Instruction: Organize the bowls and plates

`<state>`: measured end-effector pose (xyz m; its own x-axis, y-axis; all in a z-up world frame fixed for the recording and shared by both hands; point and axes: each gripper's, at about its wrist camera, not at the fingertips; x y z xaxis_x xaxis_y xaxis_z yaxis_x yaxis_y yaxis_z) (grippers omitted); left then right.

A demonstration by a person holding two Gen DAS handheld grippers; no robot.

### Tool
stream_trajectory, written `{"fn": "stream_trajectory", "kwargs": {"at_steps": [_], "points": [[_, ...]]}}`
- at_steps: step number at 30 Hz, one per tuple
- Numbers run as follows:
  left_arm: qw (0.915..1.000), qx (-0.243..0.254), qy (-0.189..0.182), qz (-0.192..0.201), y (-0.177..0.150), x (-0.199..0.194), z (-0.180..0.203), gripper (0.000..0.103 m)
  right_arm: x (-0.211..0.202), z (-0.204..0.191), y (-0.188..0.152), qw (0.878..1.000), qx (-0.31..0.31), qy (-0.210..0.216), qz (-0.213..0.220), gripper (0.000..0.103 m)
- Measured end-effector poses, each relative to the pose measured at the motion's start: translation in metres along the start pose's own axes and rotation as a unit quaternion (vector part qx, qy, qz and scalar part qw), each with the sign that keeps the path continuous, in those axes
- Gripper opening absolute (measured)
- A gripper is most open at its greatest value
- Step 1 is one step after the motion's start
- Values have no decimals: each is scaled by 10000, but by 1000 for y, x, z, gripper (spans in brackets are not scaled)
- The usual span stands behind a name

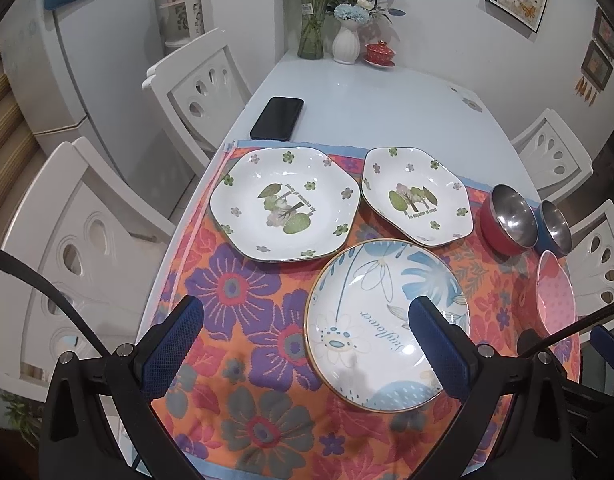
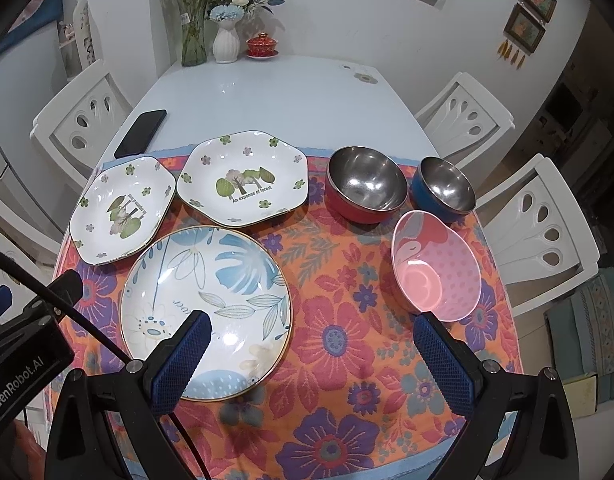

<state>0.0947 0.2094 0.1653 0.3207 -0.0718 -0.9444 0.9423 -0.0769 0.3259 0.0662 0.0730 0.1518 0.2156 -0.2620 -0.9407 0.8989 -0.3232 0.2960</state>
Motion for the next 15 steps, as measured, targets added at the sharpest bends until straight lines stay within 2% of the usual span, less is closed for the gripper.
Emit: {"fn": "stream_trajectory", "kwargs": {"at_steps": [9,15], "points": [[10000,40,1,-12,0,2,2,102,2,4,2,10000,46,78,32,100],[9998,88,-178,31,0,13,-4,102,6,16,13,9989,34,412,218,100]]}}
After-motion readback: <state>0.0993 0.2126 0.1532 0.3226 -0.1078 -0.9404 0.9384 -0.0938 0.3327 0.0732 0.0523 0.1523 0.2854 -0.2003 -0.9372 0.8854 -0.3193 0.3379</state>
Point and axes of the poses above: each gripper's, at about its wrist camera, not at the fingertips, and x roughly the way its jaws point, z to its right, y to its top, and after that the axes turned 13 degrees about -z, right-handed
